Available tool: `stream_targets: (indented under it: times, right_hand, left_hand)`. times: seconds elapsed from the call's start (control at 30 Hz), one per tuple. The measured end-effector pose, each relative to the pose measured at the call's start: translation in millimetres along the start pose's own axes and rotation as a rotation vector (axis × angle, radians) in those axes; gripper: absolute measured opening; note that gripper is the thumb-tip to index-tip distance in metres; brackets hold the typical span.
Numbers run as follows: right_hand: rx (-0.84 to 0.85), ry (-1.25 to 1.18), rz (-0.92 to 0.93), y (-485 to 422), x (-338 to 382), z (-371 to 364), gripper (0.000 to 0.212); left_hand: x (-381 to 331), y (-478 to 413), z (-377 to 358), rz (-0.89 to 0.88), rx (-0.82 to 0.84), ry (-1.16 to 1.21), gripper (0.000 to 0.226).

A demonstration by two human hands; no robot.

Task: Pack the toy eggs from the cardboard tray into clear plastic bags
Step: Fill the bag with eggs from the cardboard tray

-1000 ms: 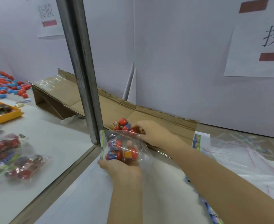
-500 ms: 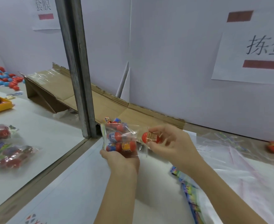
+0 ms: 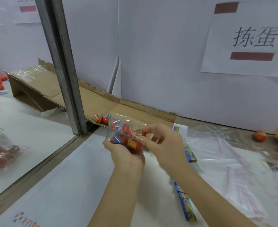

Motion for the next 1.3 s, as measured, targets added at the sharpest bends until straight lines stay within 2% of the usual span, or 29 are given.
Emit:
stream_targets:
  times: [0.07,0.13,0.23,0.4,0.57,0.63,0.77,0.87,0.97,1.07,1.2,1.3]
  right_hand:
    - [0.031,-0.005,0.007,1.1,-0.6,-2.4,0.016]
    - [0.040,0.005,0.033,2.0,0.2,-3.5,0.023]
    - [0.008,0.009,0.068,4.1,2.1,-4.7,0.033]
    - [-0.053,0.025,0.035,6.8,-0.8,-9.5,0.019]
    - [-0.066,0.014,0.007,9.4,-0.6,-14.2,0.021]
    - [-0.064,-0.020,-0.025,8.2,-0.4,-15.6,0.022]
    - [-0.058,-0.040,-0.060,6.6,0.6,-14.5,0.038]
    - [-0.077,-0.042,-0.058,7.4,1.5,-13.4,0.027]
    - [-0.132,-0.122,-0.072,8.7,1.4,-7.6,0.016]
    - [-0.211,-0.202,-0.054,4.8,1.5,4.3,0.021]
    - [-0.203,-0.439,-0.065,-4.8,8.2,17.8,0.016]
    - [-0.159,-0.682,-0.179,-11.0,14.7,21.6,0.011]
  left_hand:
    - [1.5,-2.0,0.9,0.017,0.017,-0.018,0.068]
    - [1.6,-4.0,1.3,0.007,0.038,-0.061,0.069]
    - [2.6,-5.6,0.5,-0.021,0.073,-0.136,0.060]
    - [4.2,-4.7,1.7,0.008,0.148,-0.132,0.069]
    - [5.9,-0.7,0.7,0.007,0.215,-0.137,0.082]
    - [6.0,-1.1,0.1,0.000,0.216,-0.137,0.084]
    - [7.0,-3.1,2.4,-0.034,0.181,-0.149,0.077]
    - [4.4,-3.5,2.6,-0.046,0.156,-0.126,0.076]
    - [-3.6,-8.6,-0.2,-0.095,0.103,-0.087,0.058]
    - [-12.9,-12.6,-2.8,-0.092,0.015,-0.013,0.041]
    - [-21.2,-12.2,-3.2,-0.074,-0.035,0.027,0.043]
    - [-20.1,-11.5,-1.8,-0.072,-0.010,-0.009,0.040]
Point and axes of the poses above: each hand's wrist, its own y-axis away from the middle knuckle, its own z-axis out of the back of the hand, x = y × z, the point moved 1 cm from there along -y, towards the middle knuckle, and after that the axes turned 11 degrees about y, right-handed, at the moved point
